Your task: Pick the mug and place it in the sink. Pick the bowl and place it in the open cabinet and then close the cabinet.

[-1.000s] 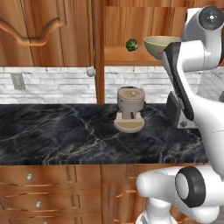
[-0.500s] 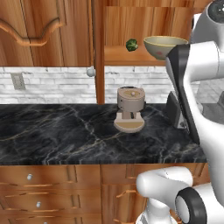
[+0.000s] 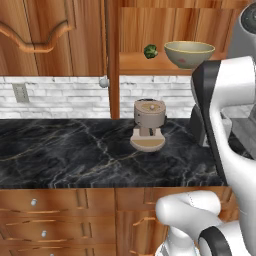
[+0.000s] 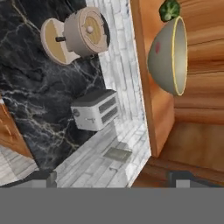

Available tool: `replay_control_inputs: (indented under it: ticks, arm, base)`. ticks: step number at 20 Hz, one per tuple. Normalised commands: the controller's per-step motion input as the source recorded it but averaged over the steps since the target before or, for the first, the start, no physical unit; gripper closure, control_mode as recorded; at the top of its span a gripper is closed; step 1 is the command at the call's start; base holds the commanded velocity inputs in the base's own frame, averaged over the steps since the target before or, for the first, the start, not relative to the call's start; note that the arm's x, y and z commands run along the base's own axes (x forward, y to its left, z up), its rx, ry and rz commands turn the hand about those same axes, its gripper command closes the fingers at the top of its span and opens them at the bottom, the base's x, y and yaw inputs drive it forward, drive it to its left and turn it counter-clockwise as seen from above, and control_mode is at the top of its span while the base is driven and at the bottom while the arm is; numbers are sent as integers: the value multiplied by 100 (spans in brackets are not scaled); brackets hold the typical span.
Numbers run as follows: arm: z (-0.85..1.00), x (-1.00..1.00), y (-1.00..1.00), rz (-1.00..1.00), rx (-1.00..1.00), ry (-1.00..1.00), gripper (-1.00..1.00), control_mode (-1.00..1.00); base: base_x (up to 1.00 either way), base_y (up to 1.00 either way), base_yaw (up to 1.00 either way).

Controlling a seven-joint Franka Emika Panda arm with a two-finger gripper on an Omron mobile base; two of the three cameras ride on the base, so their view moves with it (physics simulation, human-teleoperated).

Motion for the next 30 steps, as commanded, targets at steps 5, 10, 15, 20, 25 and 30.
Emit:
replay_control_inputs:
  ticks: [5,10,15,20,25,30]
  arm:
    - [2,-73,-19,-30,5,-28,-100,-100]
    - [7,-88,-25,-47,2,-15,-100,-100]
    - [0,-82,-17,-48,0,-16,-100,-100]
    - [0,-68,-13,-41,10,-36,-100,-100]
    - [-22,-21,-6,-10,27,-38,-100,-100]
    - [-20,0,-12,7,16,-43,-100,-100]
  base:
    - [0,0,0]
    - [0,0,0]
    - [0,0,0]
    - [0,0,0]
    - [0,0,0]
    - [0,0,0]
